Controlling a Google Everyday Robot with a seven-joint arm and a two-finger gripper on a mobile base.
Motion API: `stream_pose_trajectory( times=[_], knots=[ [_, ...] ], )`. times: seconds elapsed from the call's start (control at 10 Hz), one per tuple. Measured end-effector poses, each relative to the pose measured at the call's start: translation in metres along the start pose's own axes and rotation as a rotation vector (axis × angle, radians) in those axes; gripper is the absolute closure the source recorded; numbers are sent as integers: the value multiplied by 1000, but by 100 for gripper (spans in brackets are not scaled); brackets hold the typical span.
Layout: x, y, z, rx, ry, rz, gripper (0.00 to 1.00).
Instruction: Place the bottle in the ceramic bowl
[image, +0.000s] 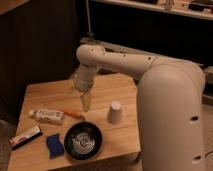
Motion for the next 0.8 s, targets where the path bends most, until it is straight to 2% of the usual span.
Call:
stream_pose_trajectory(
  times=[0.2,0.3,0.5,0.6,0.7,0.8],
  knots=[
    [-2,0,1,-8,-5,-24,20],
    [-3,2,0,1,-17,-24,20],
    [-4,3,-8,62,-26,-50,20],
    [-14,-4,-9,98,-15,-154,20],
    [-20,-8,-10,118,-1,-237,20],
    [-27,-11,-12,144,29,-357,20]
  ],
)
